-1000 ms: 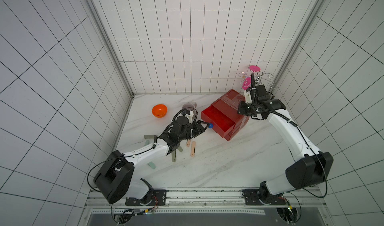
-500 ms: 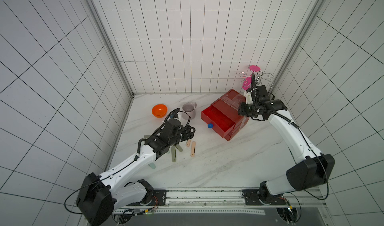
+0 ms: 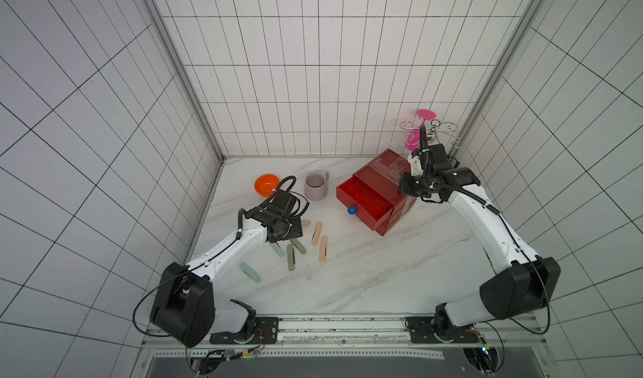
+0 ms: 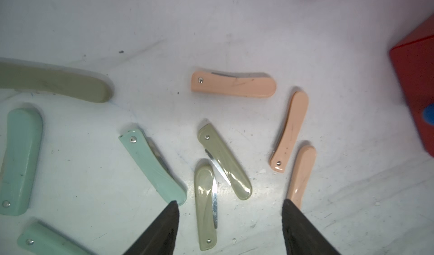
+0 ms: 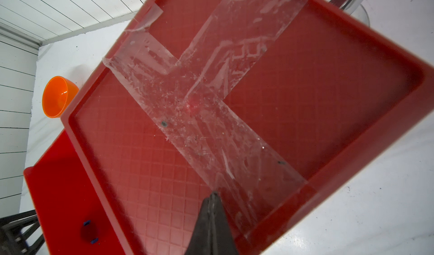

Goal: Place the fruit knives into the drawer by color
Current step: Pick up the fruit knife from the center of the board.

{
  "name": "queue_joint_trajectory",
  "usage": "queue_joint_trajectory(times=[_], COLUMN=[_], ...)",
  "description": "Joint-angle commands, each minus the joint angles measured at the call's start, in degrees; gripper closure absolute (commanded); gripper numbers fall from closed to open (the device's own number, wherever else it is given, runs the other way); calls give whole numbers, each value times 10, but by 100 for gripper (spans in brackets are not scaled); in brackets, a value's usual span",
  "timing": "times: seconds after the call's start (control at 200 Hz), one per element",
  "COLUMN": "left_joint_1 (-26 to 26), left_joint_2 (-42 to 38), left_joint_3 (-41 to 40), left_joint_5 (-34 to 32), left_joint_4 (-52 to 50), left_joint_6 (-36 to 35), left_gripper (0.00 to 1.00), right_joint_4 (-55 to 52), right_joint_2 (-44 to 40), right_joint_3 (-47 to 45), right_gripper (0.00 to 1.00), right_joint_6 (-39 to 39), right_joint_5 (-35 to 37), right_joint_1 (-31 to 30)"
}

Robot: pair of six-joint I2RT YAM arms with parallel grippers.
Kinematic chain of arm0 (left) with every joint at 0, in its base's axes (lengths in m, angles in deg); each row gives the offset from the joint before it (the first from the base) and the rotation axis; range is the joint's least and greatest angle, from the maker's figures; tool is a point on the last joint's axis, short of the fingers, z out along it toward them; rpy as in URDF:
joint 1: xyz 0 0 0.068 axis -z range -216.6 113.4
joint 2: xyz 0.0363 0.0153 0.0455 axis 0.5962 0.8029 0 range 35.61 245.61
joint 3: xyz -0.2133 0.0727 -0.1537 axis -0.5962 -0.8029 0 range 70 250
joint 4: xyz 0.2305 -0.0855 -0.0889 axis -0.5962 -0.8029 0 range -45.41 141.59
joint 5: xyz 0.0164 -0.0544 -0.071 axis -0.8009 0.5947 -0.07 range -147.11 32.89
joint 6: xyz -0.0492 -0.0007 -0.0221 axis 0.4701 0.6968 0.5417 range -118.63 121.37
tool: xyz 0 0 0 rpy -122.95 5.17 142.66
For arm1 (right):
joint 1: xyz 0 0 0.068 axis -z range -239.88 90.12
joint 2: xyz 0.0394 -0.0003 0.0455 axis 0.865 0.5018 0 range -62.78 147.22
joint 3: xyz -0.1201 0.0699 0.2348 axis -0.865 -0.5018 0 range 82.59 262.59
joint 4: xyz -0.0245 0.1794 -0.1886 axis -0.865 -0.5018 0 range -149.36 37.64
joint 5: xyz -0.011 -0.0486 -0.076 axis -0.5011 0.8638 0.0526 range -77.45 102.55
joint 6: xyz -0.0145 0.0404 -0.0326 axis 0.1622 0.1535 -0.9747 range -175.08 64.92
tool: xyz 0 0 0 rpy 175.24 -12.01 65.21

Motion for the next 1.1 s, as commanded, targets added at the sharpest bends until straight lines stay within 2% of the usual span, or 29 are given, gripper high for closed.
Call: queue_joint_trajectory(times=[0.0,0.46,0.75,1.095], left_joint_1=[1,21,31,32], left_joint_2=[18,43,88,107], left_joint_3=[3,-48,-41,-44], left_joint_5=[-7,-8,-1,5], left_joint_4=[-42,-12,-4,-4], left_joint_6=[-30,-23,-36,-44], left_gripper=[30,34,37,42], right_joint_4=[-20,-14,-13,-11], right_joint_2=[-11,-8,-9,-9], right_joint_3=[-28,-40,-37,-41], right_gripper=[97,95,94,93], right_joint_6=[-14,-19,-22,-21], right_joint_5=[-5,-11,-10,-10], right_joint_1=[-4,1,2,3])
